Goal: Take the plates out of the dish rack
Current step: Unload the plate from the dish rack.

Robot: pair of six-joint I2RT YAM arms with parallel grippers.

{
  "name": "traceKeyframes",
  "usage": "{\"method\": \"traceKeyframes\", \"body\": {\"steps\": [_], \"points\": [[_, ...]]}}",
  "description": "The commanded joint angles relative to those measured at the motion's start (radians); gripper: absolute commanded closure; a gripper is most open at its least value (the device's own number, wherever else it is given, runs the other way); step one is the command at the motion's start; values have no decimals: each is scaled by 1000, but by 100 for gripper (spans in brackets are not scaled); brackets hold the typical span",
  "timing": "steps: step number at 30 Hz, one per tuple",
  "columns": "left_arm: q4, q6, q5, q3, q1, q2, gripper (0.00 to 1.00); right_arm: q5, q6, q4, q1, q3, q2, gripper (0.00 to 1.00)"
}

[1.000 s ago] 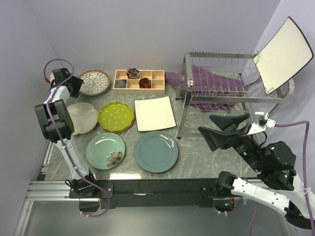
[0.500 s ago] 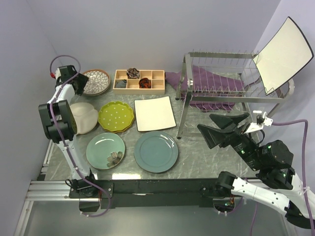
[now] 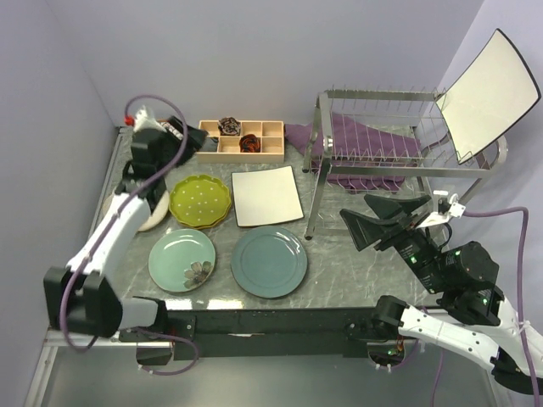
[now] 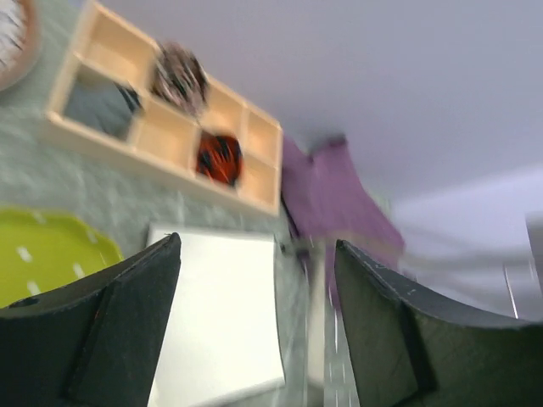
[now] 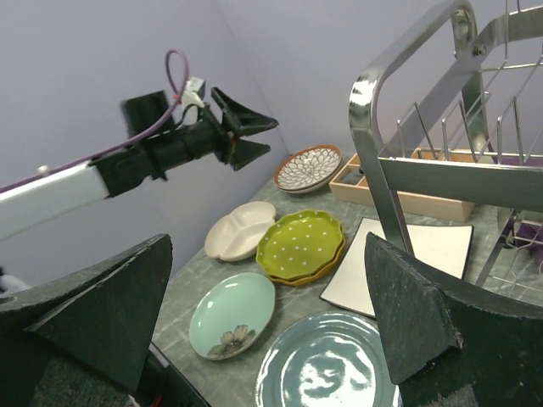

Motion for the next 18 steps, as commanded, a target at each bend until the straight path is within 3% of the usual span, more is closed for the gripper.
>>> {"method": "traceKeyframes", "body": {"steps": [1,4,9,13,14,18], "points": [[53,86,48,-149,-114,-169,21,28,-17,53,6,-11,12,0],[95,80,145,-235,-139,-284,18,34,-21,56,6,-16,24,0],[84,89,293,-249,-177,-376,14,65,-58,124,6,-46,61,0],[104,86,250,-294,-275,-441,7,140,-84,130,6,-8,122,0],[104,90,236,-301,-295,-450,2,173,-92,121,6,3,148,0],[98,116,192,-333,-400,-479,1,313,-104,90,8,65,217,0]]}}
